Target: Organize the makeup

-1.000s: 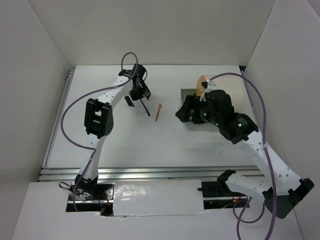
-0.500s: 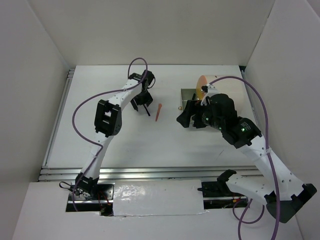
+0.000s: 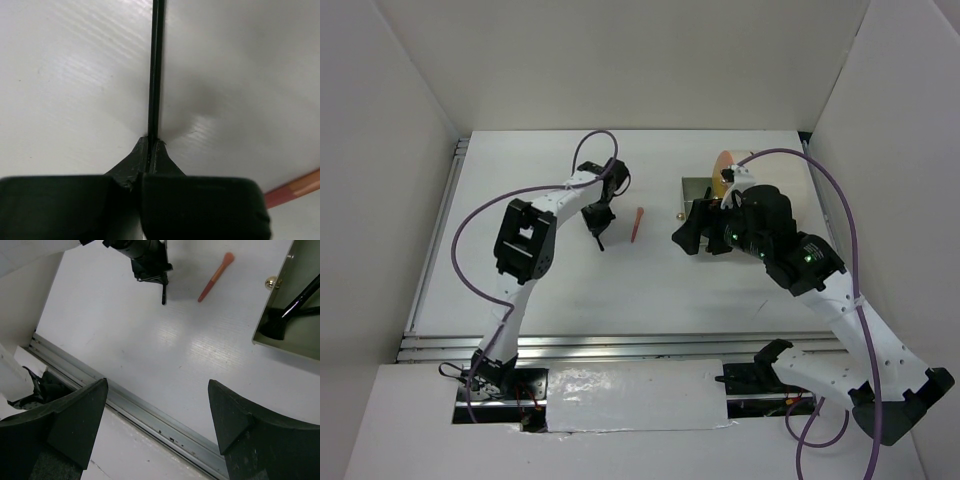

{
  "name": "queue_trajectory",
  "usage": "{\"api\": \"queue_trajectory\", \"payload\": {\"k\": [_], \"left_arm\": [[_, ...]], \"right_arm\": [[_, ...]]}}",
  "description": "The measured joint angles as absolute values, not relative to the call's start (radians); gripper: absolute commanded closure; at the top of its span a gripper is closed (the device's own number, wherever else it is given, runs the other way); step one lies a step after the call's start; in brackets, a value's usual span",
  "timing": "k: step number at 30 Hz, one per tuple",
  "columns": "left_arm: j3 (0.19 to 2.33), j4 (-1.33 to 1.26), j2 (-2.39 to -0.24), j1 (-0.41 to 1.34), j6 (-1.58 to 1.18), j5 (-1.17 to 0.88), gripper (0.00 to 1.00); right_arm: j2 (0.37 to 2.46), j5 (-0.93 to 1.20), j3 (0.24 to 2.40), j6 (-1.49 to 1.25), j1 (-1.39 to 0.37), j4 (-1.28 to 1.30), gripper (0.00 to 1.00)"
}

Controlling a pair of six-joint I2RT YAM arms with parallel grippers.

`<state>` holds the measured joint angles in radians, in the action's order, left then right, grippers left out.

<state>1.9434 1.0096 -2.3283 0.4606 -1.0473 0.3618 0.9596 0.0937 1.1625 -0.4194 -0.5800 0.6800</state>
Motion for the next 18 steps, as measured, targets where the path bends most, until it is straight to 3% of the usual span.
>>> {"api": "queue_trajectory", "payload": {"k": [11, 18], "left_arm": [[1.431, 0.674, -2.002, 0.447, -0.918, 0.212, 1.00], [1.312, 0.643, -1.880, 0.453, -0.857, 0.073, 1.00]], "right_arm": [[1.013, 0.162, 1.147, -0.462, -0.577, 0.633, 0.12], [1.063, 0.222, 1.136, -0.505, -0.575, 0.591, 0.12]]}}
